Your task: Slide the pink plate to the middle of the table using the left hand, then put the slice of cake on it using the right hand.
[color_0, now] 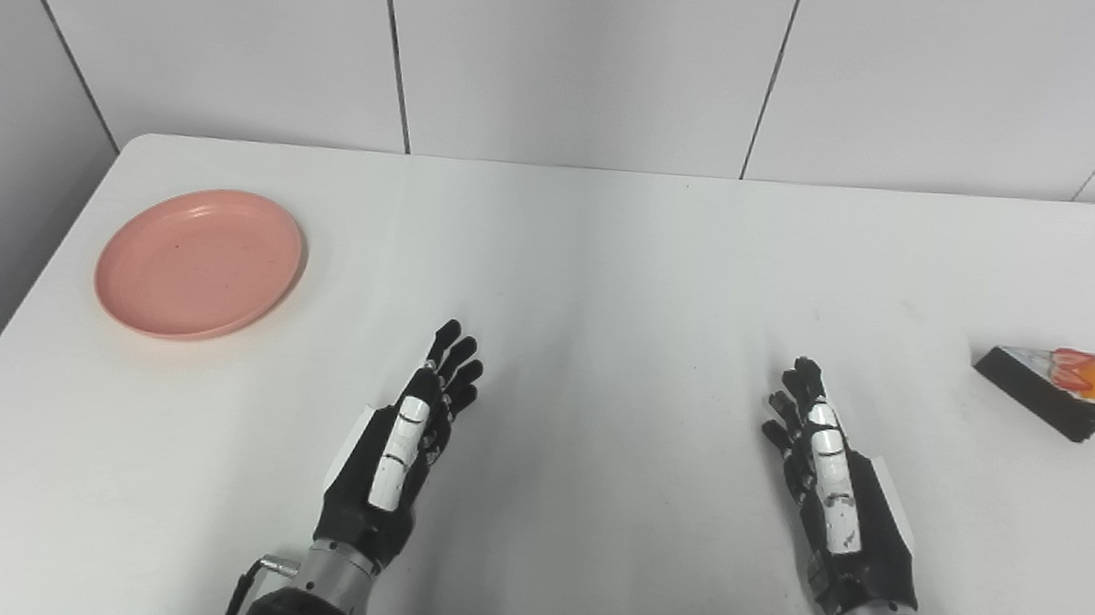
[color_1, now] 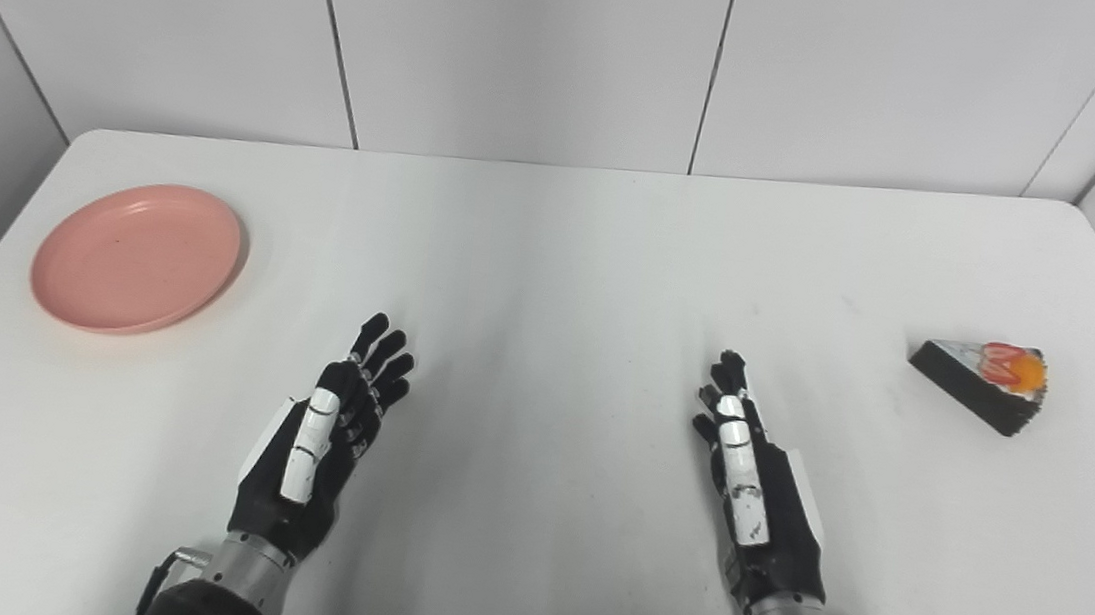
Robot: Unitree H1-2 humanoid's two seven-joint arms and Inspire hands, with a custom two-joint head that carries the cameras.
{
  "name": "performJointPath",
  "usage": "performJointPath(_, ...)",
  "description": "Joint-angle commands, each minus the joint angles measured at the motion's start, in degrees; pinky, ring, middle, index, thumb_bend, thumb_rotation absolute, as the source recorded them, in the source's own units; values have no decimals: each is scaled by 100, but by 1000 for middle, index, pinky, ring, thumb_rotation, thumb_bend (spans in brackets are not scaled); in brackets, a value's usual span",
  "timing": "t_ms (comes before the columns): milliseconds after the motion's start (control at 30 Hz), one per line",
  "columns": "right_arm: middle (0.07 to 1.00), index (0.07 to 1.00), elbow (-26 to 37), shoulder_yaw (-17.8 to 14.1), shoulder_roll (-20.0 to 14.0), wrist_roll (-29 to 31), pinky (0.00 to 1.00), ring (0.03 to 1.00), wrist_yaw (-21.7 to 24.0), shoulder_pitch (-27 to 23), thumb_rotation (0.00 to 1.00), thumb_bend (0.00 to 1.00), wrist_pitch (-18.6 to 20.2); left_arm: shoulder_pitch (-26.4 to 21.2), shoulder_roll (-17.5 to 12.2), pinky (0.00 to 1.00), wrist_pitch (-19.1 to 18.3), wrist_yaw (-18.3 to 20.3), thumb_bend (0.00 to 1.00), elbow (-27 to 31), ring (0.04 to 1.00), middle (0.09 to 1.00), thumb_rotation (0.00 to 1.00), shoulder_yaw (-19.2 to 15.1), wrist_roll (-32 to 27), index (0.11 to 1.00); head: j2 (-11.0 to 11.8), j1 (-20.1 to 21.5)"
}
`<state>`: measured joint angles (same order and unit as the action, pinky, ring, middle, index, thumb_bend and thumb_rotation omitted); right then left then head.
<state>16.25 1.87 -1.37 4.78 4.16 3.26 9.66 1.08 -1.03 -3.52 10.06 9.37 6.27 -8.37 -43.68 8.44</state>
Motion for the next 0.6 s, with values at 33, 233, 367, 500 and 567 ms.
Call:
performJointPath(33, 991, 1000, 79, -29, 24, 16, 964, 972, -11, -34, 1000, 566, -278, 43, -10, 988, 10, 54, 581, 11, 976, 994, 1000, 52, 5, 1000, -15, -11)
performJointPath(233, 989, 1000, 96, -10, 13, -20, 961, 967, -12, -31, 1000, 532, -272, 41, -19, 993, 112, 74, 533, -10, 980, 996, 1000, 84, 59, 1000, -9, -18)
performJointPath(367, 990, 1000, 97, -7, 8, 2, 963, 968, -1, -19, 1000, 513, -291, 48, -24, 991, 247, 78, 524, -68, 980, 996, 1000, 92, 88, 1000, -6, -16)
performJointPath(500, 987, 1000, 117, -9, 12, -22, 956, 965, -23, -10, 1000, 503, -272, 54, -18, 987, 215, 63, 520, -37, 979, 996, 1000, 107, 87, 1000, -1, -50)
performJointPath(567, 985, 1000, 110, -9, 10, -25, 954, 963, -24, -12, 1000, 497, -288, 38, -42, 989, 225, 91, 522, -74, 982, 999, 1000, 124, 85, 1000, 30, -97)
